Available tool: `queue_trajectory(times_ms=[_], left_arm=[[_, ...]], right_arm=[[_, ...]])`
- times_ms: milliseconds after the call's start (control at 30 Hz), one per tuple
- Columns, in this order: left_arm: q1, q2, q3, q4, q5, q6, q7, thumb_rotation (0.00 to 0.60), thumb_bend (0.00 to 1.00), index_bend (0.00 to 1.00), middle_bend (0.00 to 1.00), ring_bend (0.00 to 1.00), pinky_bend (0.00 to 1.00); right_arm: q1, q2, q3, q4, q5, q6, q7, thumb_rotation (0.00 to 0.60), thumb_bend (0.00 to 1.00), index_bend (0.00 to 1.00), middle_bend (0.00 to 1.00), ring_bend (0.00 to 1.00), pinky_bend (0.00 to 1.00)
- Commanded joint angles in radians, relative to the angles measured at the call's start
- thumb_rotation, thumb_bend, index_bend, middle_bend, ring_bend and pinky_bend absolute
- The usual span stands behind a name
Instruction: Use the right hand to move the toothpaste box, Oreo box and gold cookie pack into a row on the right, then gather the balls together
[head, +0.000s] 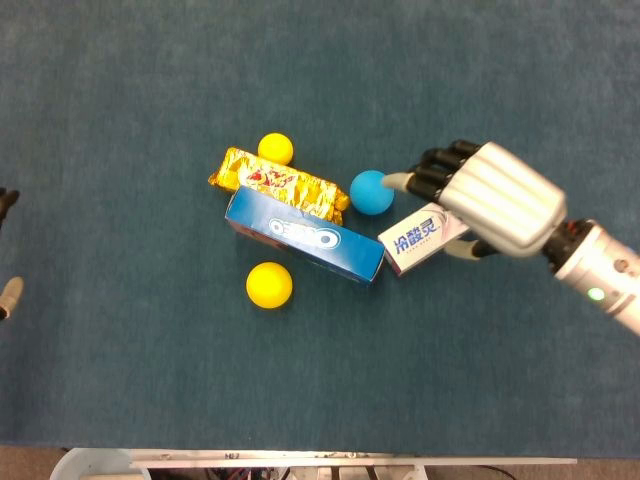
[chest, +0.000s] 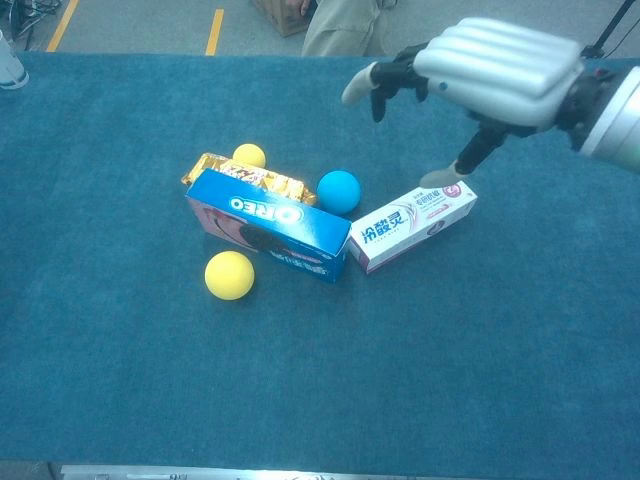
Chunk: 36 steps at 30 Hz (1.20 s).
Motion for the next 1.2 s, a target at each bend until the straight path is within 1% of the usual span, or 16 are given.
queue_trajectory(times_ms=[33,167,267,500,633,833,1200], left_arm=[[-0.003,-0.002,0.002,-0.002,0.006,-0.002,0.001,0.6,0.31,0.07,0.12,0.03,0.07],[0.001,0.0,0.007,-0.004,0.007,0.003,0.0,0.6,0.31,0.07,0.12,0.03,0.07],[0.007,0.0,0.009,-0.005,0.003,0.009,-0.001,0.6,0.31,0.07,0.12,0.03,0.07],[0.014,-0.002,0.015,-0.005,0.0,0.015,0.0,0.6,0.31,0.07,0.12,0.03,0.07],[0.018,-0.002,0.017,-0.005,-0.003,0.018,-0.001,0.6,0.31,0.07,0.12,0.03,0.07],[0.02,-0.004,0.02,-0.003,-0.005,0.018,-0.003,0.6,0.31,0.07,0.12,0.03,0.07],[0.026,-0.005,0.024,0.001,-0.001,0.026,-0.009,0.6,0.31,0.07,0.12,0.03,0.07]], right_arm=[[0.011,-0.045,0.007,-0.024,0.027,-0.021,-0.064,0.6,0.0,0.22,0.38,0.29,0.4],[0.031,-0.073,-0.002,-0.017,0.007,-0.054,-0.077,0.6,0.0,0.22,0.38,0.28,0.4],[0.053,-0.086,-0.01,-0.003,-0.013,-0.089,-0.062,0.6,0.0,0.22,0.38,0.26,0.4],[0.094,-0.116,-0.039,0.025,-0.062,-0.155,-0.026,0.6,0.0,0.22,0.38,0.23,0.34],[0.106,-0.137,-0.055,0.045,-0.078,-0.177,-0.032,0.6,0.0,0.22,0.38,0.18,0.28],[0.112,-0.163,-0.07,0.07,-0.072,-0.198,-0.058,0.6,0.0,0.22,0.38,0.16,0.25],[0.118,-0.218,-0.098,0.114,-0.063,-0.227,-0.109,0.6,0.0,0.22,0.38,0.15,0.24]])
